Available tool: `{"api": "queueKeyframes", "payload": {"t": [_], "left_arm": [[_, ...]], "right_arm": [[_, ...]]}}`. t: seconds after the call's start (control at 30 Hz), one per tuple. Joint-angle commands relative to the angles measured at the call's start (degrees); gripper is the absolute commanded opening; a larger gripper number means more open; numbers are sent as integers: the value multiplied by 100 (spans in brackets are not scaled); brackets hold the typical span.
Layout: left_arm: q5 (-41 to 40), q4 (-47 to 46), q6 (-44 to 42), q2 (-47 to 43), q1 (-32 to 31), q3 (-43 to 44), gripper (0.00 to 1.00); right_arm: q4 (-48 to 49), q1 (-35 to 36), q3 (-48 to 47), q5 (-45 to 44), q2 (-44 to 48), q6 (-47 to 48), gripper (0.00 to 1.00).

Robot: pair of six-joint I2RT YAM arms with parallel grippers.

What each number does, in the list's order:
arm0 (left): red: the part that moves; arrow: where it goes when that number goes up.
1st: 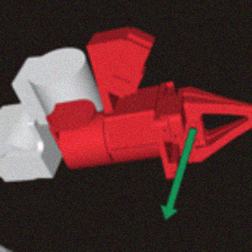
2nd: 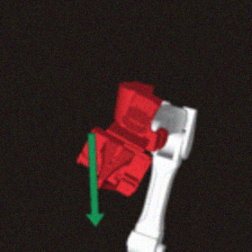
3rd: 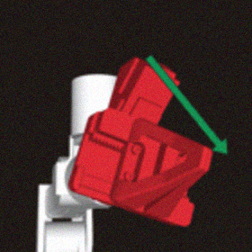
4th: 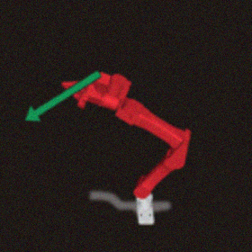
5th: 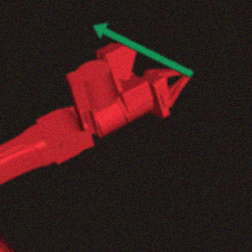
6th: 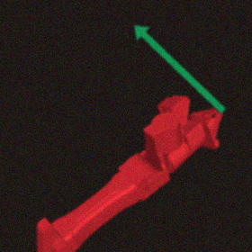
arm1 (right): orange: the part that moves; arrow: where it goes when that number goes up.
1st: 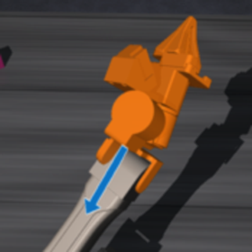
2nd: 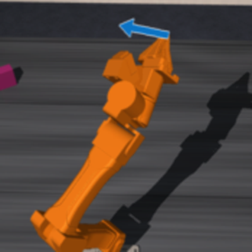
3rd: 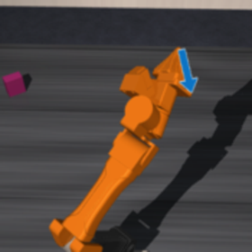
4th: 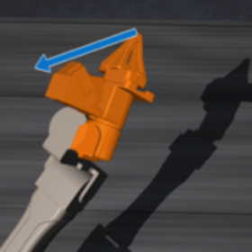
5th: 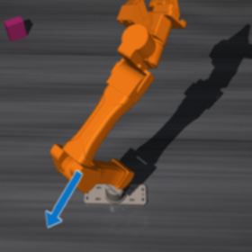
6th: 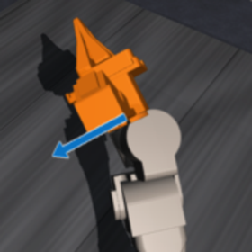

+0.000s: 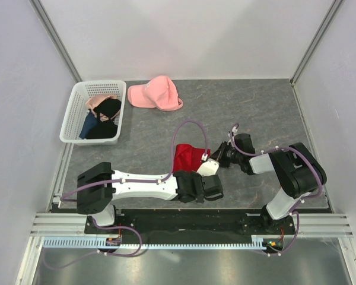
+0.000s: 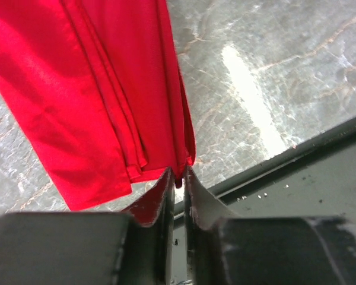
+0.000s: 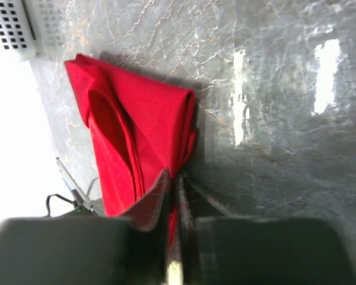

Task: Fold the napkin into a case and place the utensils inside
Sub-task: Fold the 2/3-rectangle-folded napkin at the center of the board.

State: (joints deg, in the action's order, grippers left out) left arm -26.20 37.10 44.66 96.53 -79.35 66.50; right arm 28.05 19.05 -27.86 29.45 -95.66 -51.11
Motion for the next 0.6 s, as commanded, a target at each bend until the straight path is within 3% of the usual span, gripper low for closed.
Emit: {"api": "queueKeyframes", "payload": {"t": [0.0, 0.13, 0.17, 0.23, 0.27, 0.4, 0.57], "left_arm": [[290, -570, -264, -545, 25, -32, 39], [868, -976, -485, -1196, 542, -215, 45], [1027, -1151, -511, -1346, 918, -321, 45], [1526, -1747, -442, -1619, 1376, -671, 40], [1739, -1907, -380, -1611, 1892, -743, 36], [2004, -2172, -318, -1059, 2740, -639, 18], [1987, -2540, -520, -154, 3153, -234, 13]], "right_arm": [[-45, -15, -185, -63, -146, 277, 2], [-352, -15, -404, 165, -269, 496, 0], [-388, -15, -457, 166, -278, 558, 0], [-702, -15, -527, 0, -252, 750, 0], [-861, -6, -641, -27, -252, 830, 0], [-1197, -6, -765, -89, -164, 1042, 0], [-1618, 11, -923, -194, -50, 1270, 0]]}}
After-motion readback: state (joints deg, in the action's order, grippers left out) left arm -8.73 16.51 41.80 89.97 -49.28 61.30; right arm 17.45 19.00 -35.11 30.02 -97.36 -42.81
